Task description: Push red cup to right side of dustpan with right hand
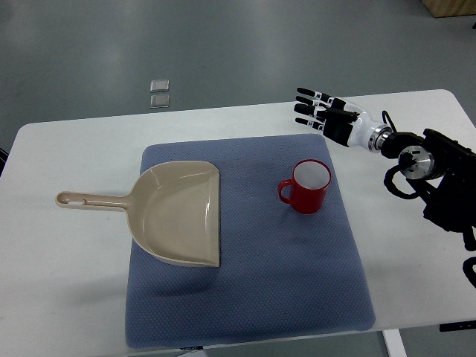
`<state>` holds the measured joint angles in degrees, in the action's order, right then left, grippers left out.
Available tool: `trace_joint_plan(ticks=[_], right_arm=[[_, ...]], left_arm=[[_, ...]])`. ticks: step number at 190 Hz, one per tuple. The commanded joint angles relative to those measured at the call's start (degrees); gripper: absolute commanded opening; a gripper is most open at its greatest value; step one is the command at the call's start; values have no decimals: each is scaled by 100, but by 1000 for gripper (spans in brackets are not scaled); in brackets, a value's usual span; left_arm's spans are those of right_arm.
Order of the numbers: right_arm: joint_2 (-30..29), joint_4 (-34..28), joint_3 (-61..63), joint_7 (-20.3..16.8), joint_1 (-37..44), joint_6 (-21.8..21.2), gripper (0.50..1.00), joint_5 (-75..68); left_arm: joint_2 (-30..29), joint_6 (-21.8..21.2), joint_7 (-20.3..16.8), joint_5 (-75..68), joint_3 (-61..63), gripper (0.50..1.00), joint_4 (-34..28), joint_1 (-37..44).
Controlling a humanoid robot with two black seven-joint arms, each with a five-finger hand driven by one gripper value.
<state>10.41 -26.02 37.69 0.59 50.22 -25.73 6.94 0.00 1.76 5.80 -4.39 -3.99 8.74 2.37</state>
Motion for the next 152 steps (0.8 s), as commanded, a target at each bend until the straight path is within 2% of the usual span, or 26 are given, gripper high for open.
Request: trace_joint_plan(ticks=[1,127,152], right_arm=[[-13,1,2,3,6,-2,936,1],[110,-17,2,55,120,24,936,10],[339,-17,2,55,120,-2,936,18]], left_arm=[[0,0,-26,0,4,1000,-4,0],[0,0,-53,0,4,1000,-30,0],[0,0,-53,0,13,1000,-39,0]])
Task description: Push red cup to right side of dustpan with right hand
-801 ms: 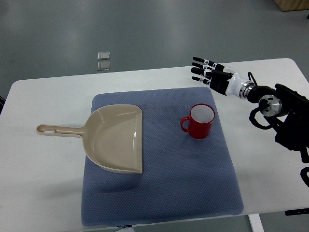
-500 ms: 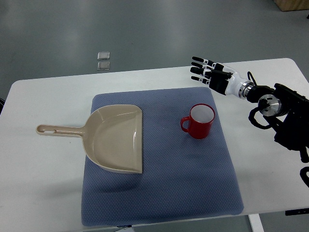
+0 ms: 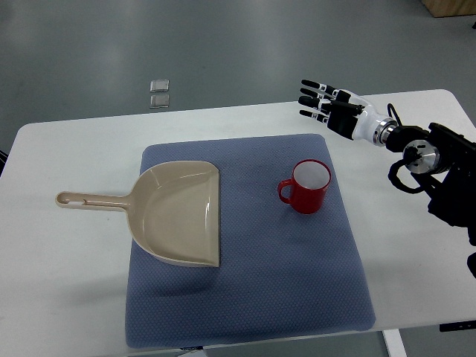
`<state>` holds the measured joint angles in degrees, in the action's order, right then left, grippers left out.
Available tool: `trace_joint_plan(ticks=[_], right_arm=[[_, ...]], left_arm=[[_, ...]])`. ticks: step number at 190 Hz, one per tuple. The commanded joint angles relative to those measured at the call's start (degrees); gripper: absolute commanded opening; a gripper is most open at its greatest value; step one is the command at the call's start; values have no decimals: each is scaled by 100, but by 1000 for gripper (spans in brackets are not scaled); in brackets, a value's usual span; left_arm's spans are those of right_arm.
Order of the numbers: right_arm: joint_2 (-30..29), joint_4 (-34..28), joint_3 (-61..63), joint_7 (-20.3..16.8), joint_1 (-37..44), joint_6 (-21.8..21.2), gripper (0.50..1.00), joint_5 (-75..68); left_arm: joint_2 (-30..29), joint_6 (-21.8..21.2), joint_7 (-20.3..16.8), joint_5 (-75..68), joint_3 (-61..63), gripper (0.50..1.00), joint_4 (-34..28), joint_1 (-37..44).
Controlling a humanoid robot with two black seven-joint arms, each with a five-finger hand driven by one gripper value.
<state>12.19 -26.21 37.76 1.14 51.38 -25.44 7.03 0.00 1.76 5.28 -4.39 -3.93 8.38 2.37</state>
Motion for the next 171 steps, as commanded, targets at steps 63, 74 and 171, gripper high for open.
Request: trace_joint_plan(ticks=[63,74,171], right_arm=[[689,-7,-6,150,-5,-515,936,9],[777,-7,-6,194,-14,-805,936,9],[1401,-42,12,2294,-383,-956,936,2259]], left_arm=[[0,0,0,0,7,1000,-3,1],[0,0,0,0,7,1000,-3,1],[0,0,8,0,15,1000,-11,1]])
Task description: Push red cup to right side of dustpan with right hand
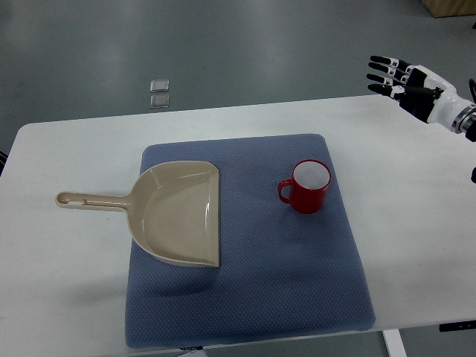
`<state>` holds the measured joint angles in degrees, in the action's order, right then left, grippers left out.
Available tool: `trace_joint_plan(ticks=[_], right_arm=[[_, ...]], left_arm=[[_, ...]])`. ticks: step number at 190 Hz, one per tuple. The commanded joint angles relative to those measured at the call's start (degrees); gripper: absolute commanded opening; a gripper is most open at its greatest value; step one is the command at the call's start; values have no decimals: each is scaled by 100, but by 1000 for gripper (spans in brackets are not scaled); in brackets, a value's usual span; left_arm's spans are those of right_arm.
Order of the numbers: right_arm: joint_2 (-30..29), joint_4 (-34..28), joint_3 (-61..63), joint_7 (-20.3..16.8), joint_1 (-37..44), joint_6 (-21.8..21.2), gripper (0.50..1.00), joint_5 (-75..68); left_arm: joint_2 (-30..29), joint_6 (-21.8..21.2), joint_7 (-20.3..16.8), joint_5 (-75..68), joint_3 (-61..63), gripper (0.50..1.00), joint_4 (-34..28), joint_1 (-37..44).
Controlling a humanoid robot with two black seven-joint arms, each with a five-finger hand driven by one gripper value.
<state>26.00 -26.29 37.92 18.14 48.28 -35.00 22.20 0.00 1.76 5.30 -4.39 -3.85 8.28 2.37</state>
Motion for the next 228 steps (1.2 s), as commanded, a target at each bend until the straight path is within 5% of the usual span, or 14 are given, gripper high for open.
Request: trace_joint_plan(ticks=[1,52,228], right_arm=[[19,-34,-4,594,-73,0,936,742],[309,-183,-21,1686,-117,0,936,1920],[485,-421,-74,1686,-715,0,936,1999]], left_arm=[[0,0,6,0,7,1000,-2,0],[0,0,-2,0,7,1000,-2,0],[0,0,-2,0,7,1000,7,0]])
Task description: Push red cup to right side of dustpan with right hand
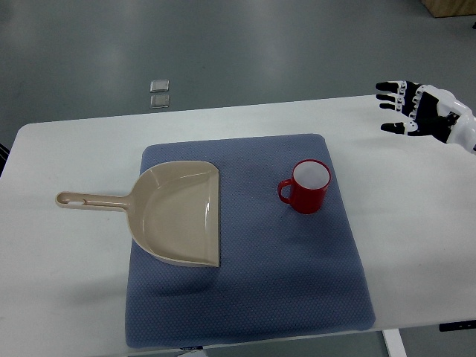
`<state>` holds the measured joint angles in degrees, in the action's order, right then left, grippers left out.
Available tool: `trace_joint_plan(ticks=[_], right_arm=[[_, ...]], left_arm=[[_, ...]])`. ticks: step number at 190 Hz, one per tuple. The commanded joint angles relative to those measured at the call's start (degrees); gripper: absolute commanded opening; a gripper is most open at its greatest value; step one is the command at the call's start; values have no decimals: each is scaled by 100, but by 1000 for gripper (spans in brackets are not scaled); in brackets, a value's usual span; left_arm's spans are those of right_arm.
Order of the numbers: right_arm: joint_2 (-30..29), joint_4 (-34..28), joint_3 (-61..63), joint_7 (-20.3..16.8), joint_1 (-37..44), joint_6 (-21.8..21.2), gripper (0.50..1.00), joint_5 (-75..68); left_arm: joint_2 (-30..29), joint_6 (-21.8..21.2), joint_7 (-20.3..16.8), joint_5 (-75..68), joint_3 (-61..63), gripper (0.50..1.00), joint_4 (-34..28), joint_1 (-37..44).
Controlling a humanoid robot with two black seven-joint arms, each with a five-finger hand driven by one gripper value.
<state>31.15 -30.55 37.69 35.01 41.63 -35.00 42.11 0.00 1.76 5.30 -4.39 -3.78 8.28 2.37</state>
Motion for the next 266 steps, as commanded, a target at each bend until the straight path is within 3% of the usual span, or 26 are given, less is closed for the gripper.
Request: trace_joint_plan(ticks=[1,105,266], right_arm=[[-30,5,-51,-1,-59,0,936,-1],[-390,-30,-174,-1,-481,0,936,316],[-909,-601,-156,-1,-973,0,936,316]], left_arm=[[0,0,-2,0,0,1000,-2,1],[0,0,-2,0,0,1000,-2,1],[0,0,-2,0,0,1000,-2,1]])
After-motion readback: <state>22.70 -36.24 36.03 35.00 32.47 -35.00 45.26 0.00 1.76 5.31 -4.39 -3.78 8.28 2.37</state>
